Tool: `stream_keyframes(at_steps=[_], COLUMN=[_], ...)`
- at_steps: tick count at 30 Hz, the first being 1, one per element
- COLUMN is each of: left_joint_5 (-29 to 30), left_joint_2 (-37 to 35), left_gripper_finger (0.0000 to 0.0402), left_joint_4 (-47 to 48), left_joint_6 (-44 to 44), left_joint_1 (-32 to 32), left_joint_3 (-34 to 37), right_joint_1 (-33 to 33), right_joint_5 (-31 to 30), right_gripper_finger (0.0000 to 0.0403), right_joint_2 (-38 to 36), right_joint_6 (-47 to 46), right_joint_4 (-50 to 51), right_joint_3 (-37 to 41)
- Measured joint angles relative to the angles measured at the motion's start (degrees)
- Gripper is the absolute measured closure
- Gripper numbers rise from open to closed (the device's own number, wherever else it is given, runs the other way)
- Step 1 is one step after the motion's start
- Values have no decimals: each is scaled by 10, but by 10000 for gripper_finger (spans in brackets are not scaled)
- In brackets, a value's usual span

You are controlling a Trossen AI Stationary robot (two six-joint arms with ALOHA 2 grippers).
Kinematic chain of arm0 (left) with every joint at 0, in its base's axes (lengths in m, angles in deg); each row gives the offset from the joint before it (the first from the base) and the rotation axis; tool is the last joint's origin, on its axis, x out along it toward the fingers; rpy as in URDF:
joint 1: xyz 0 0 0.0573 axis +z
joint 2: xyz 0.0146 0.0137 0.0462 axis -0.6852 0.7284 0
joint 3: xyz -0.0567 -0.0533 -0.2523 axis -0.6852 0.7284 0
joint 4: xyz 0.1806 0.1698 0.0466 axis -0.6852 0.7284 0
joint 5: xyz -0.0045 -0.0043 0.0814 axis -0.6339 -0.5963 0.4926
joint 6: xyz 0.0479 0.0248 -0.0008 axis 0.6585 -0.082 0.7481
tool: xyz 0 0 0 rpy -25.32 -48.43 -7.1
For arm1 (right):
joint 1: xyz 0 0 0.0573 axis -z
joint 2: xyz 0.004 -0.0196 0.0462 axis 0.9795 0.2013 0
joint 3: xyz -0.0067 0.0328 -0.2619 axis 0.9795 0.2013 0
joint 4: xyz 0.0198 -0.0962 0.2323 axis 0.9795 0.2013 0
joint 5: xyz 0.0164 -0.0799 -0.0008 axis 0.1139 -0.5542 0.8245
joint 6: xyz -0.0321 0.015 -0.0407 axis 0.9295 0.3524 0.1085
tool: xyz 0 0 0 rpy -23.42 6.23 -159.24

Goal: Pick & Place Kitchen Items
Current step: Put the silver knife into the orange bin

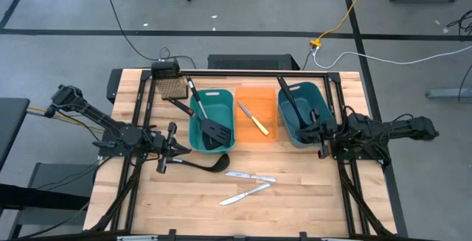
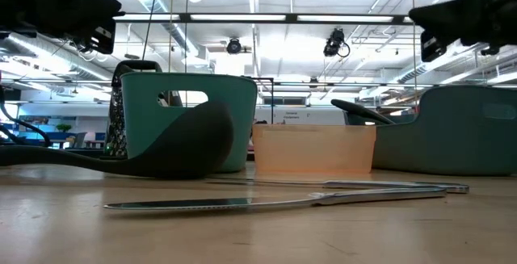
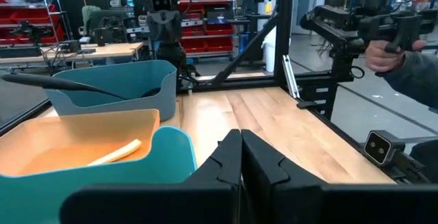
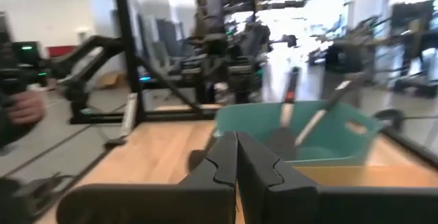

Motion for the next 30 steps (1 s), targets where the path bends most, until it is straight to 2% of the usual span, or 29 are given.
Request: stream_keyframes(at_steps=[13, 17, 23, 30], left_joint_5=[21, 21, 21, 21], left_joint_2=[0, 0, 0, 0], left_gripper_finger=[390, 395, 390, 393], left_joint_4=[-28, -28, -28, -28], left_joint_6=[-8, -8, -10, -12], left_joint_1=[0, 0, 0, 0], left_joint_3=[0, 0, 0, 0], right_joint_1=[-201, -249, -294, -309], right_joint_5=[-127, -166, -194, -187], right_gripper_finger=[396, 396, 396, 392], right_joint_2=[292, 398, 543, 679], right_joint_6=[-16, -31, -43, -49], right_joint_4=[13, 50, 58, 59], right_joint_3=[-140, -204, -295, -365])
